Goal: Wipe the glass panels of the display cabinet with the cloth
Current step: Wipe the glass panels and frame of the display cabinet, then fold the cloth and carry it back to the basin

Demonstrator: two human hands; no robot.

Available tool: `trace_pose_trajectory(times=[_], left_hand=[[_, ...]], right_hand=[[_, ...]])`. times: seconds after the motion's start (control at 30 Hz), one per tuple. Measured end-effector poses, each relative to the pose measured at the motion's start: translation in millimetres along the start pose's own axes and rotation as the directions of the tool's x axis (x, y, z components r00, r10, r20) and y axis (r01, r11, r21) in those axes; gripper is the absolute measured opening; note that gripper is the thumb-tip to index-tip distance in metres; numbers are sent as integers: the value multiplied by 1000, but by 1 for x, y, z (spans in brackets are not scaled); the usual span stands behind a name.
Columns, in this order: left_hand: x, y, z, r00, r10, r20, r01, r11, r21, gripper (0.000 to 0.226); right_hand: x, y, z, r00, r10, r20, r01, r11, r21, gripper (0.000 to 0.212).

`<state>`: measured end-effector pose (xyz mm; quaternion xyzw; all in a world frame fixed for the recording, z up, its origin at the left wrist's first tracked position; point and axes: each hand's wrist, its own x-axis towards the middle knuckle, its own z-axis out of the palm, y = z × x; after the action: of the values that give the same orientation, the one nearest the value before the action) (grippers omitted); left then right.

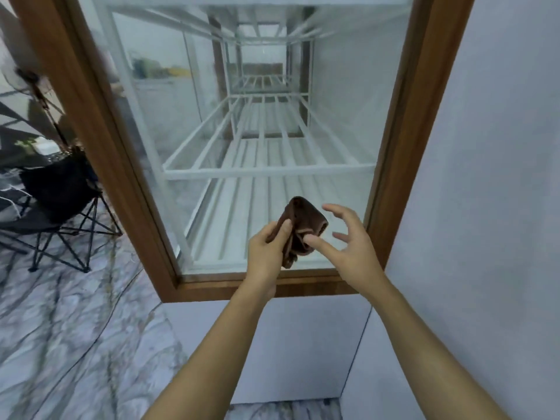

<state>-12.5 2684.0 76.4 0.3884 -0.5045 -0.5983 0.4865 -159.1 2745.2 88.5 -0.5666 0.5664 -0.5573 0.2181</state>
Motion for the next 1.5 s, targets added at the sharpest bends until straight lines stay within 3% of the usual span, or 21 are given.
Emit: trace_pose_trajectory(times=[0.07, 0.17, 0.23, 0.43, 0.47, 0.57, 0.63, 0.73, 0.83, 0.9, 1.1, 1.3, 1.5], left_hand=[[-11, 31, -22, 999, -14, 51, 13, 1000, 24, 37], [-34, 68, -54, 995, -92, 49, 88, 994, 71, 51], [-49, 81, -75, 993, -111, 33, 108, 991, 74, 53], [-84, 96, -129, 964, -103, -244, 99, 995, -28, 50], [-86, 98, -138, 955, -113, -273, 100, 993, -62, 51], [-86, 106, -169, 927, -152, -344, 117, 986, -122, 52], [-83, 111, -193, 899, -174, -402, 130, 982, -136, 54], [-75, 116, -239, 872, -235, -430, 182, 970, -160, 57], [-62, 124, -296, 865, -283, -414, 239, 958, -156, 58], [-48, 133, -337, 869, -286, -404, 247, 958, -146, 56], [6, 161, -442, 890, -255, -377, 247, 966, -70, 49], [84, 158, -508, 878, -303, -371, 278, 953, -121, 44], [193, 145, -561, 865, -396, -307, 361, 918, -168, 41]], right_hand=[[10, -30, 17, 999, 34, 42, -39, 991, 124, 47], [22, -67, 44, 996, 69, 53, -81, 959, 271, 19], [21, -88, 62, 990, 97, 107, -126, 939, 319, 13], [5, -129, 124, 945, 174, 278, -252, 928, 276, 9], [3, -135, 135, 925, 199, 324, -291, 920, 264, 16], [-2, -144, 170, 816, 245, 523, -402, 892, 209, 65], [-3, -143, 200, 787, 200, 584, -331, 935, 126, 71], [5, -141, 249, 829, 149, 539, -231, 969, 87, 51], [16, -143, 303, 856, 136, 498, -250, 953, 170, 19], [25, -145, 342, 860, 144, 489, -281, 935, 218, 9], [58, -161, 459, 856, 363, 367, -489, 799, 350, 21], [113, -168, 551, 752, 591, 293, -654, 613, 443, 35], [197, -132, 624, 700, 678, 223, -691, 565, 451, 38]])
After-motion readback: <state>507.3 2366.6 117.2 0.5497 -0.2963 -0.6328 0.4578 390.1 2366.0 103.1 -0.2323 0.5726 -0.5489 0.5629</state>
